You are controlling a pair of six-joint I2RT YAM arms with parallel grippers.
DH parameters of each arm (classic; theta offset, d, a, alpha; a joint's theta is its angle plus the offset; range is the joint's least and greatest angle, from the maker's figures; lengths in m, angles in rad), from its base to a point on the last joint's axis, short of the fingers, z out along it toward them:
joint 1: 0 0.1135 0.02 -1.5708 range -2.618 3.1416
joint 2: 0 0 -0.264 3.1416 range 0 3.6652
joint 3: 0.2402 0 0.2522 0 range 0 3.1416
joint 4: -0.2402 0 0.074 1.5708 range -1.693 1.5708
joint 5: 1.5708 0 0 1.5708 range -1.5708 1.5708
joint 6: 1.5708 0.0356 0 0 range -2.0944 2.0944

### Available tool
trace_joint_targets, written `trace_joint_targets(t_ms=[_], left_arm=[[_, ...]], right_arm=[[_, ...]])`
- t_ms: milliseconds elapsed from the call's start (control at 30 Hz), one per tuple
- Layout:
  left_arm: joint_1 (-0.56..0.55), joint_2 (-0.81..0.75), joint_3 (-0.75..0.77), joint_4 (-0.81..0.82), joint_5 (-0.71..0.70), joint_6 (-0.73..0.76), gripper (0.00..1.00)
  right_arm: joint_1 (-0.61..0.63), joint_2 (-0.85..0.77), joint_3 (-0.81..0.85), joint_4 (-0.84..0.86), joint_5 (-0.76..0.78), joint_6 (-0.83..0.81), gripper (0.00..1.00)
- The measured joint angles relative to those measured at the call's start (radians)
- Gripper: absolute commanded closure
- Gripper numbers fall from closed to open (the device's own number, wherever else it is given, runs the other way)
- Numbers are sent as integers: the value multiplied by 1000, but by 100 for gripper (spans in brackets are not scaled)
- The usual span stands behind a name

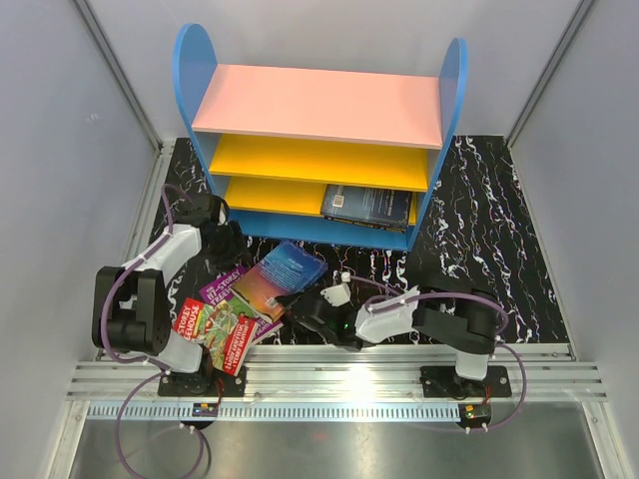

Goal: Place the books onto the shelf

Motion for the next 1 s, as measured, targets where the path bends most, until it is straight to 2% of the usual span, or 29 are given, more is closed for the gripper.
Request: trace_joint_targets(t_ms=[100, 267, 433, 667, 833, 1000], left_arm=[[-35, -26, -2, -5, 10, 25, 30], [-54, -137, 11, -59, -12, 30, 25], [-54, -274, 81, -152, -80, 10, 23], [-54, -425, 168, -274, -158, -35, 25], [-54, -515, 146, -313, -172, -106, 23], [-110, -563, 168, -375, -144, -206, 20]], right_arm=[[2, -48, 116, -242, 3, -90, 100], [56, -51, 493, -708, 16, -319, 100], [144, -51, 770, -1047, 66, -462, 100], [220, -13, 978, -1424, 48, -605, 100], [223, 66, 1097, -1666, 50, -707, 100], [223, 121, 1141, -1793, 39, -848, 100]])
